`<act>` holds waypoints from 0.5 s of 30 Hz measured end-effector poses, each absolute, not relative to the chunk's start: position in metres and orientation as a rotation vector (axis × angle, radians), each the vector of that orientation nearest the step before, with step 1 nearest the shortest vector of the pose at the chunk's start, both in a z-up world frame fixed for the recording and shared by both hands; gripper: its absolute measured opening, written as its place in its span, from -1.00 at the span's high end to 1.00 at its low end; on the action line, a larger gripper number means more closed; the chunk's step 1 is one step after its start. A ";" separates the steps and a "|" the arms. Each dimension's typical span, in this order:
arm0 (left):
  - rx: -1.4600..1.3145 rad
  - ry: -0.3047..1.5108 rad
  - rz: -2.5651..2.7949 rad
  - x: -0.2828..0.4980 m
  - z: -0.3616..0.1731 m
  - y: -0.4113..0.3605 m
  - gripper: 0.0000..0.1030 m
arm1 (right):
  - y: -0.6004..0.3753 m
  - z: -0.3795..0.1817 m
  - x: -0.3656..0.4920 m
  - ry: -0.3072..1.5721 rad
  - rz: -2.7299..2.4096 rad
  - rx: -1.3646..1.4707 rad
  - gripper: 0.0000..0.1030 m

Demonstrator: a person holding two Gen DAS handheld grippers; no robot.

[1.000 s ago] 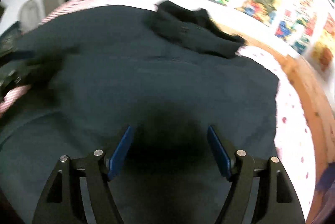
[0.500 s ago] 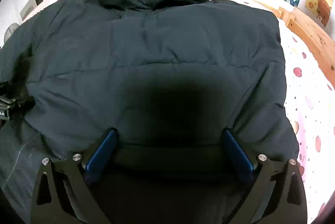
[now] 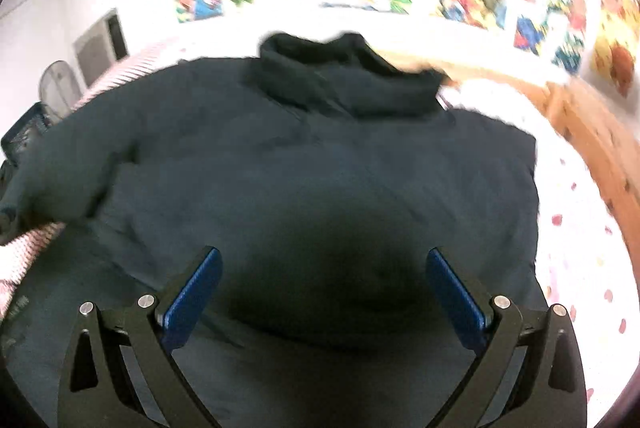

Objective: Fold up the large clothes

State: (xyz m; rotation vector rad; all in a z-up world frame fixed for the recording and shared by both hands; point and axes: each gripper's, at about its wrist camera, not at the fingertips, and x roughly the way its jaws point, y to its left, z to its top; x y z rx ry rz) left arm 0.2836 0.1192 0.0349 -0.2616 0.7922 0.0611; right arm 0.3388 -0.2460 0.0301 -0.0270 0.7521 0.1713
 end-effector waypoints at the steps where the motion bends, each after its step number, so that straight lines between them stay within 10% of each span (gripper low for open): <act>1: -0.299 0.781 0.119 0.270 0.037 0.136 -1.00 | -0.229 0.033 0.335 0.745 0.182 -0.030 -0.95; 15: -0.703 0.698 0.422 0.211 -0.015 0.261 -1.00 | -0.118 0.013 0.412 0.810 0.228 -0.189 -0.94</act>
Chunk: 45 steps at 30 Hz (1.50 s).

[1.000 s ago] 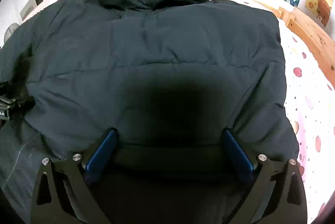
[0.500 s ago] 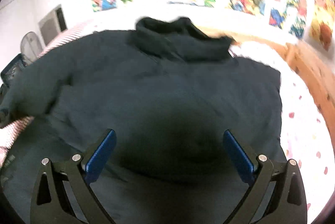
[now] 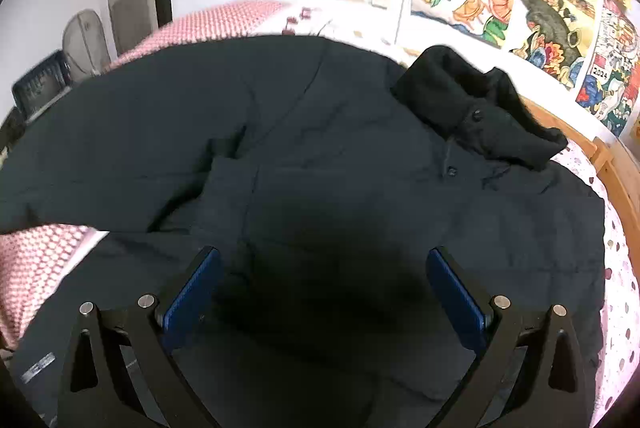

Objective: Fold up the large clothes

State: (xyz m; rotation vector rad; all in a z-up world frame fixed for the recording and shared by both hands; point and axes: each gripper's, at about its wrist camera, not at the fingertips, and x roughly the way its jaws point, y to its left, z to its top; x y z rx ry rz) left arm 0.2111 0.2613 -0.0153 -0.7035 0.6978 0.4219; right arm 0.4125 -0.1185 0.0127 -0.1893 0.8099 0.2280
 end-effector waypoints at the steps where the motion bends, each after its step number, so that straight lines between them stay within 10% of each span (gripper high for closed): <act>1: -0.732 0.683 0.421 0.212 -0.020 0.266 -0.98 | -0.116 0.010 0.413 0.801 0.226 -0.188 -0.94; 8: -0.849 0.632 0.441 0.229 -0.047 0.283 -0.79 | -0.108 -0.015 0.452 0.819 0.244 -0.188 -0.94; 19: -0.761 0.561 0.434 0.241 -0.037 0.277 0.77 | -0.101 -0.048 0.448 0.860 0.248 -0.191 -0.97; 34: -0.141 0.264 0.110 0.258 0.141 0.132 0.86 | -0.196 0.018 0.385 0.757 0.183 0.012 -0.97; 45: 0.107 0.311 -0.331 0.303 0.135 -0.072 0.86 | -0.321 0.018 0.361 0.704 -0.025 0.158 -0.97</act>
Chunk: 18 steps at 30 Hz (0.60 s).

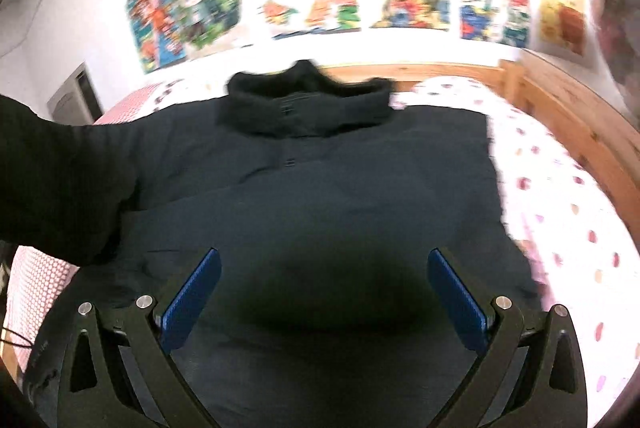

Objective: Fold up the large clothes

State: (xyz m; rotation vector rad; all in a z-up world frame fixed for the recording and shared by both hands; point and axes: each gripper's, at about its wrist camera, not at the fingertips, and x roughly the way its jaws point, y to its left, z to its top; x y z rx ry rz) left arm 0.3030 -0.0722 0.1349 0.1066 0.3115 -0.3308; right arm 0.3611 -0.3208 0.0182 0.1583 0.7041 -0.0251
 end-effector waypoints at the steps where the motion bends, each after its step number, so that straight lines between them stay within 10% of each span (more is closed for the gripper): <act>1: 0.120 0.326 -0.348 0.309 0.129 -0.084 0.86 | -0.334 0.015 0.359 0.700 -0.055 0.161 -0.97; 14: 0.205 0.661 -0.577 0.380 0.019 -0.185 0.72 | -0.427 -0.032 0.345 0.742 -0.129 0.287 -0.97; 18: 0.197 0.729 -0.608 0.384 0.006 -0.180 0.05 | -0.436 -0.044 0.359 0.765 -0.099 0.335 -0.97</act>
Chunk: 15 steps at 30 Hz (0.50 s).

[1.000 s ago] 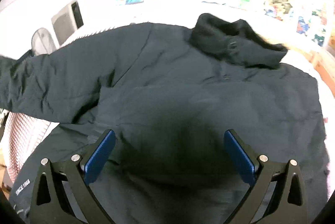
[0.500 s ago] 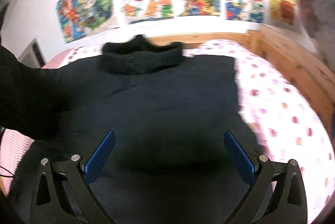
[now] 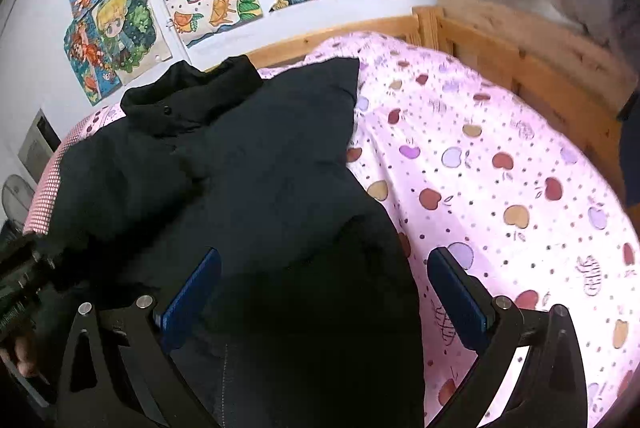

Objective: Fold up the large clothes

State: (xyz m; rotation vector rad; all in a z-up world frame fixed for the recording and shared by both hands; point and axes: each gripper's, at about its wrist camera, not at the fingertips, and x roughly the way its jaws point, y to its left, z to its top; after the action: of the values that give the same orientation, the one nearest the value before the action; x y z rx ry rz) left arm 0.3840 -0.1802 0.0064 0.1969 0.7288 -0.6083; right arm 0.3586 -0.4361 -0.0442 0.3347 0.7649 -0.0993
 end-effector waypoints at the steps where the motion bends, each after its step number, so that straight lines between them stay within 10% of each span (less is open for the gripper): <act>1: 0.188 0.729 -0.616 0.383 0.007 -0.178 -0.26 | -0.436 -0.044 0.363 0.759 -0.083 0.341 -0.97; 4: 0.143 0.723 -0.657 0.380 0.019 -0.165 -0.67 | -0.432 -0.041 0.367 0.720 -0.005 0.377 -0.97; 15: -0.067 0.742 -0.321 0.410 0.049 -0.036 -0.68 | -0.407 -0.073 0.392 0.847 0.142 0.542 -0.95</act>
State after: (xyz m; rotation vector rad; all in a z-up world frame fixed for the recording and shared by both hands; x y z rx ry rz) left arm 0.4099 -0.0359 0.0485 -0.0674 0.7424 -0.3207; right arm 0.3919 -0.4074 -0.0728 0.5423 0.8467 0.1421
